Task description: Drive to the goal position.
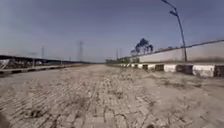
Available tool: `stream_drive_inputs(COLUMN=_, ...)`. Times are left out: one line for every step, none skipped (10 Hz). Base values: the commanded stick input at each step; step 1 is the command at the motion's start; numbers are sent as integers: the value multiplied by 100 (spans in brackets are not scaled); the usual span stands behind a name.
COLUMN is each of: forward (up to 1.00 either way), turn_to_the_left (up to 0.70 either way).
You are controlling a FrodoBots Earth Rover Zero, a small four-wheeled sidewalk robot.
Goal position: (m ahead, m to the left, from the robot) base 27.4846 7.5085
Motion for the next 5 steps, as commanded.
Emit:
stream_drive_inputs(forward=100, turn_to_the_left=0)
stream_drive_inputs(forward=100, turn_to_the_left=0)
stream_drive_inputs(forward=100, turn_to_the_left=0)
stream_drive_inputs(forward=100, turn_to_the_left=40)
stream_drive_inputs(forward=100, turn_to_the_left=40)
